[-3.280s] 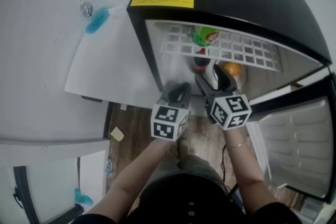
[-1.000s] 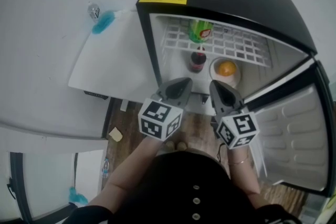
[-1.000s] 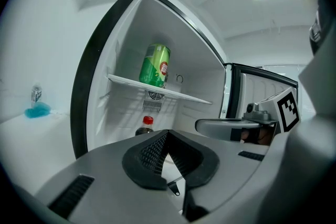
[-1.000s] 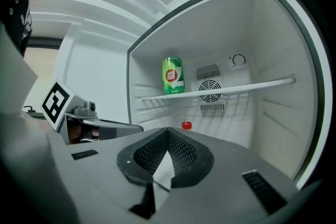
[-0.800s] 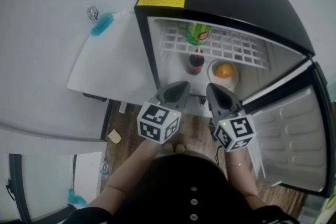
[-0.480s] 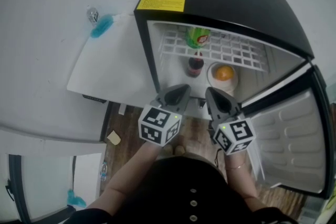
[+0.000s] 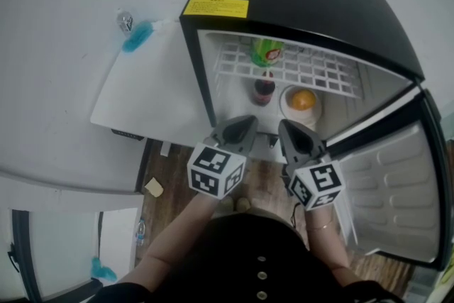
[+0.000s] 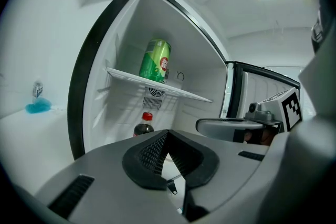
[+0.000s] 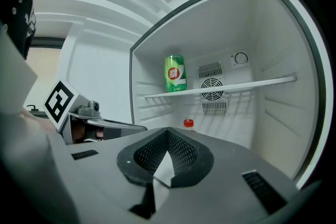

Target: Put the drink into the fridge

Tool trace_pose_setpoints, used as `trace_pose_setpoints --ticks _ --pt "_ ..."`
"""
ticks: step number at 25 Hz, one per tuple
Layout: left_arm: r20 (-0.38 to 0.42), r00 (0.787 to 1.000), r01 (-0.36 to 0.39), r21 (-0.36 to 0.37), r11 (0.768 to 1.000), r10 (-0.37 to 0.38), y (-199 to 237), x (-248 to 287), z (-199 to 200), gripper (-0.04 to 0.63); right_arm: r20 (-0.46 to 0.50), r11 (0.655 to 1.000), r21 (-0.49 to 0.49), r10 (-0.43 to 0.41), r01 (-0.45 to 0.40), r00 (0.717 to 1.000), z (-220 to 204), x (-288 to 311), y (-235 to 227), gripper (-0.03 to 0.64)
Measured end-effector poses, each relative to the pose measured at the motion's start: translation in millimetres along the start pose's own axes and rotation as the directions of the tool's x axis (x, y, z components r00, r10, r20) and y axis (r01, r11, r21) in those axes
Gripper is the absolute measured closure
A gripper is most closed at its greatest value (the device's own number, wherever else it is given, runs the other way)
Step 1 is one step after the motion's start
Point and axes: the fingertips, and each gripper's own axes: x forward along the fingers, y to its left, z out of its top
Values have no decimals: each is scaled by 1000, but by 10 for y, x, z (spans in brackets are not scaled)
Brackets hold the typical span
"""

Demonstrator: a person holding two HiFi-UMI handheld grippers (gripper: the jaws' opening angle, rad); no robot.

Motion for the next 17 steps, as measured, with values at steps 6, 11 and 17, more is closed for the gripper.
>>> trace_pose_setpoints --ticks 6,11,17 --pt "-5 1000 -3 -4 1000 3 6 18 -29 589 -27 1000 -16 3 -4 1000 -54 -4 8 609" --pt "-4 1000 9 -14 1000 -9 -34 46 -54 589 -41 1000 -22 2 -3 999 -88 -5 19 609" --pt "-12 1000 11 -21 1000 -12 -53 50 -107 589 -40 999 -31 -8 7 999 -93 -36 5 609"
